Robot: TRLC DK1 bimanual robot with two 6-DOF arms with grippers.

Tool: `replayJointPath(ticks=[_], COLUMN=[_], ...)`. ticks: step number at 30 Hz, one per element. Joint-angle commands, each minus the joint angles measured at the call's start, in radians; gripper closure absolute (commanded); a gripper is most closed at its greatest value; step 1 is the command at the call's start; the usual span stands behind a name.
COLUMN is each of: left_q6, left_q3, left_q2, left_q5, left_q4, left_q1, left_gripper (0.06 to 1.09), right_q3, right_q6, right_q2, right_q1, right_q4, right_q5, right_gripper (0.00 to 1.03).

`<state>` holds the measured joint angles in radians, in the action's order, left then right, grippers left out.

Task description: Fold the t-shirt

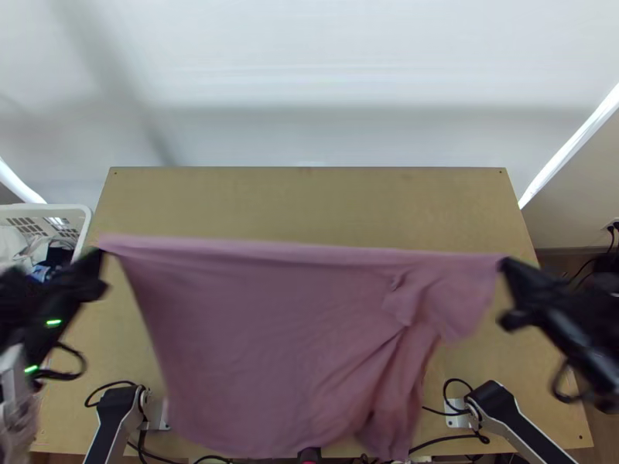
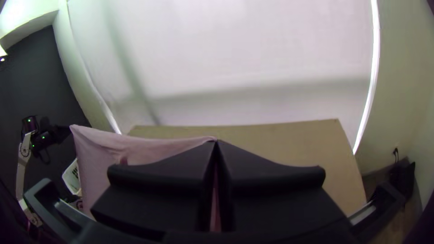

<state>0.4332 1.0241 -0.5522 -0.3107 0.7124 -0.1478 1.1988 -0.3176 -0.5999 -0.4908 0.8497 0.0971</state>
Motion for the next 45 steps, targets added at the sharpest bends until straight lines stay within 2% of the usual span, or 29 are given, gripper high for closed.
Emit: replayJointPath(ticks=[1, 6, 11, 14, 21, 26, 33, 34, 36, 39, 40, 41, 44, 45], left_q6=[-0.039, -0.086, -0.093, -0.090, -0.076, -0.067, -0.071, -0.070, -0.062, -0.062, -0.060, -0.056, -0.034, -0.030], left_q3=[-0.144, -0.291, -0.292, -0.248, -0.038, 0.045, 0.214, 0.228, 0.255, 0.283, 0.294, 0.300, 0.303, 0.303], left_q2=[-0.009, -0.144, -0.341, -0.482, -0.854, -1.016, -1.216, -1.226, -1.230, -1.198, -1.184, -1.166, -1.101, -1.080], left_q5=[0.009, 0.009, 0.007, 0.007, 0.009, 0.009, 0.028, 0.028, 0.024, 0.018, 0.018, 0.018, 0.016, 0.016], left_q4=[-0.050, -0.199, -0.341, -0.401, -0.426, -0.576, -0.610, -0.611, -0.611, -0.610, -0.607, -0.608, -0.614, -0.613], left_q1=[0.016, 0.002, -0.003, -0.001, 0.005, 0.021, 0.039, 0.040, 0.040, 0.045, 0.045, 0.045, 0.039, 0.037], left_gripper=[1.05, 1.05, 1.05, 1.05, 1.05, 1.05, 1.04, 0.98, 0.71, 0.15, 0.10, 0.10, 0.10, 0.10], right_q3=[-0.146, -0.205, -0.177, -0.091, 0.131, 0.328, 0.565, 0.590, 0.614, 0.634, 0.644, 0.656, 0.708, 0.743], right_q6=[-0.041, -0.075, -0.089, -0.097, -0.100, -0.117, -0.149, -0.147, -0.143, -0.124, -0.124, -0.124, -0.136, -0.144], right_q2=[-0.015, -0.209, -0.449, -0.624, -0.983, -1.206, -1.410, -1.423, -1.433, -1.428, -1.422, -1.419, -1.397, -1.391], right_q1=[0.003, 0.037, 0.129, 0.181, 0.290, 0.308, 0.327, 0.330, 0.330, 0.330, 0.328, 0.330, 0.339, 0.345], right_q4=[-0.100, -0.215, -0.331, -0.337, -0.359, -0.356, -0.348, -0.345, -0.344, -0.331, -0.311, -0.294, -0.195, -0.104], right_q5=[-0.004, -0.050, -0.088, -0.094, -0.094, -0.094, -0.094, -0.094, -0.102, -0.112, -0.112, -0.112, -0.112, -0.112], right_gripper=[1.00, 1.00, 1.00, 1.00, 1.00, 1.00, 1.00, 0.96, 0.70, 0.21, 0.08, 0.03, 0.03, 0.03])
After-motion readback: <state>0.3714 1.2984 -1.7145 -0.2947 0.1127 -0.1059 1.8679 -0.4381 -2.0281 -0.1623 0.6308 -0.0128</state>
